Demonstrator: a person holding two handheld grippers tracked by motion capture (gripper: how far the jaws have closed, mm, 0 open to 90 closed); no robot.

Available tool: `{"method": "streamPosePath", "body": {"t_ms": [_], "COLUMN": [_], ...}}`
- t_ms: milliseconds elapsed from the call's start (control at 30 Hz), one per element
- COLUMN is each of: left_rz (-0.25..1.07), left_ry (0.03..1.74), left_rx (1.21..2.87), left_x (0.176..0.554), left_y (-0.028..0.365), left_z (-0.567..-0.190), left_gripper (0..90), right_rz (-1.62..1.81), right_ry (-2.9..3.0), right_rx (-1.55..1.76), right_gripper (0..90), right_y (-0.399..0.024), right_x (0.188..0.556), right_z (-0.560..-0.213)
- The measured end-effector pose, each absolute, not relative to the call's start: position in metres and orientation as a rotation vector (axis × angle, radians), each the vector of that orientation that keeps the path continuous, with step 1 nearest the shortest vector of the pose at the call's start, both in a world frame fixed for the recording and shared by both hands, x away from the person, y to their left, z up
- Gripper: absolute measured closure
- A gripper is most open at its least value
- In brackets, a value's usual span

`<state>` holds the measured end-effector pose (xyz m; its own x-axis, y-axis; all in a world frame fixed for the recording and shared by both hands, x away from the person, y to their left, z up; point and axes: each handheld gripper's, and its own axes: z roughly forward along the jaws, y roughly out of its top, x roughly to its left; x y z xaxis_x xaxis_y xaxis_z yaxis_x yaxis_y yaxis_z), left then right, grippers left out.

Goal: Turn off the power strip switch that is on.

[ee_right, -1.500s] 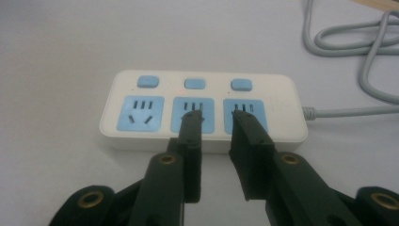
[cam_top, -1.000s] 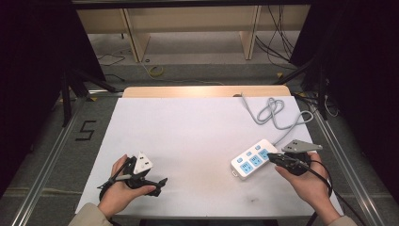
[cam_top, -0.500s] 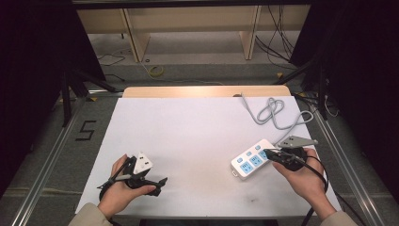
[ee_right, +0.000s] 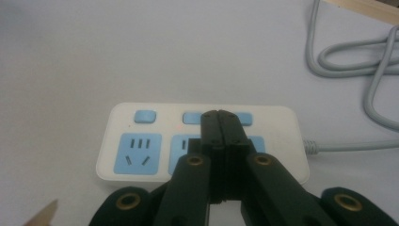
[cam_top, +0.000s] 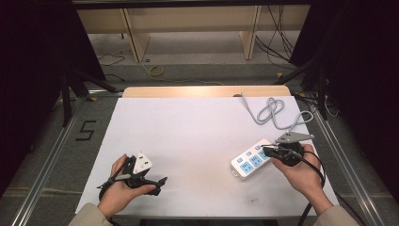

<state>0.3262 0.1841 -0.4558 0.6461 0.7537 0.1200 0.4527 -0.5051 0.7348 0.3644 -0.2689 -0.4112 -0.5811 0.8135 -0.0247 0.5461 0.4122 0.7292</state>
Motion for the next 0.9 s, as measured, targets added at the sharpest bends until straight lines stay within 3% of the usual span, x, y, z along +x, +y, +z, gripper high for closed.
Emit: {"method": "streamPosePath", "body": {"t_ms": [900], "left_rz": [0.572], "left_ry": [0.933], "left_rx": [2.180], "left_x": [0.326], "left_y": [0.184], "left_z": [-0.456], "left_gripper": [1.9], "right_rz": [0.943], "right_ry": [2.355], "right_rx": [1.188], "right_gripper": [90.0], "right_y": [-0.259], "right_x": [0.379], "right_z": [-0.410]}}
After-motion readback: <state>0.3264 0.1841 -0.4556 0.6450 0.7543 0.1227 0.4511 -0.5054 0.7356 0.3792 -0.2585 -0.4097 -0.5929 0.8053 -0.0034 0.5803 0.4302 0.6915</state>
